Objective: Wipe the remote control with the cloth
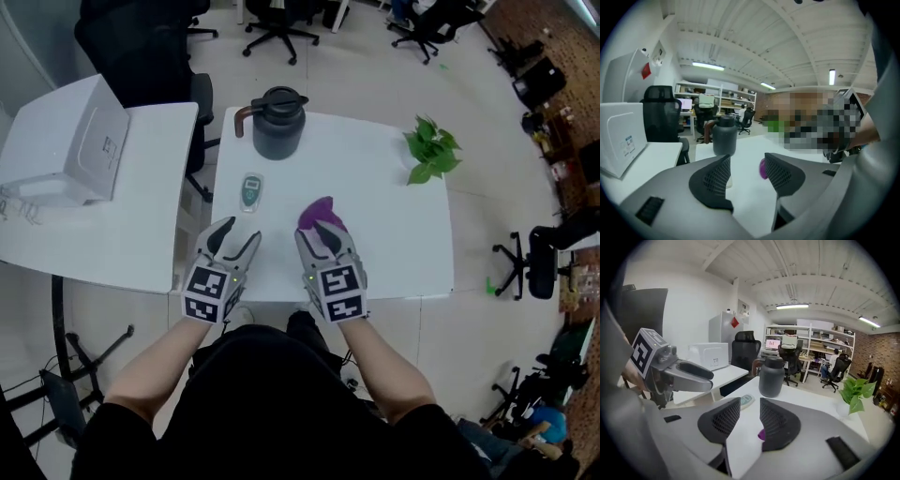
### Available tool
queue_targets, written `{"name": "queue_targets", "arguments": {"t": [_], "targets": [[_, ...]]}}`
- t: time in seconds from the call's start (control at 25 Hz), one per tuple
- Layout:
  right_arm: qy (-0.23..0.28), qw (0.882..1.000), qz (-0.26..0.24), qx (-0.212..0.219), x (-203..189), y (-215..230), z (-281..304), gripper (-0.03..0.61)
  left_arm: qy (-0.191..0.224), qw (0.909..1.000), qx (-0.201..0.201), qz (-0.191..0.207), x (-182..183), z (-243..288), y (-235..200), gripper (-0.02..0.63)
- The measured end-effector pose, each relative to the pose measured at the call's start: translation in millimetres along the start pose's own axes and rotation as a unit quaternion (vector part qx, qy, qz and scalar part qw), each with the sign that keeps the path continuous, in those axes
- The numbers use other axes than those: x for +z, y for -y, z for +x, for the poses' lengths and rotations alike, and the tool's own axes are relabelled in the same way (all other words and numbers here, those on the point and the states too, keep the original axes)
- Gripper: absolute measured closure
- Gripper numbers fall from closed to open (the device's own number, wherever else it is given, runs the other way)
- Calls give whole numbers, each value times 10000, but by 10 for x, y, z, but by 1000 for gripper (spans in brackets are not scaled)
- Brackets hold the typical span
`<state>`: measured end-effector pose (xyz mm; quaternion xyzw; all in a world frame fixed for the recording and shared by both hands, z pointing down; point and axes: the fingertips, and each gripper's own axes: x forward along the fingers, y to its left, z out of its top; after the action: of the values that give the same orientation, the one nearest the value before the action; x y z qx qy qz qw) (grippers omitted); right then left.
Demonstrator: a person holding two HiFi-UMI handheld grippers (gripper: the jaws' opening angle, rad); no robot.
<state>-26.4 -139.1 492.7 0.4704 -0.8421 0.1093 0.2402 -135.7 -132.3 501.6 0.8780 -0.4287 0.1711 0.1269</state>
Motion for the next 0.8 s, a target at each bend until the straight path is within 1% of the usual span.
{"name": "queue_targets", "arguments": {"t": [0.08, 0.2, 0.24, 0.28, 0.36, 0.52, 0.8], "targets": [[115, 9999, 5, -66, 98, -139, -90, 465, 83, 9997, -191, 144, 124, -131, 114, 432], [256, 9996, -36, -77, 229, -294, -225, 507, 218, 9987, -315, 342, 247, -299, 244, 527], [302, 9995, -64, -59, 269, -334, -270, 518, 268, 9983, -320, 398, 286, -343, 280, 551], [342, 9994, -97, -31, 302, -366, -310, 525, 318, 9980, -298, 451, 328, -375, 308, 562], [395, 9991, -169, 46, 345, -411, -374, 540, 408, 9977, -181, 509, 411, -411, 338, 602], [489, 9981, -301, 228, 388, -448, -464, 561, 489, 9971, 50, 578, 508, -429, 432, 614], [554, 9970, -337, 430, 380, -419, -542, 563, 461, 9959, 185, 753, 556, -419, 636, 614]]}}
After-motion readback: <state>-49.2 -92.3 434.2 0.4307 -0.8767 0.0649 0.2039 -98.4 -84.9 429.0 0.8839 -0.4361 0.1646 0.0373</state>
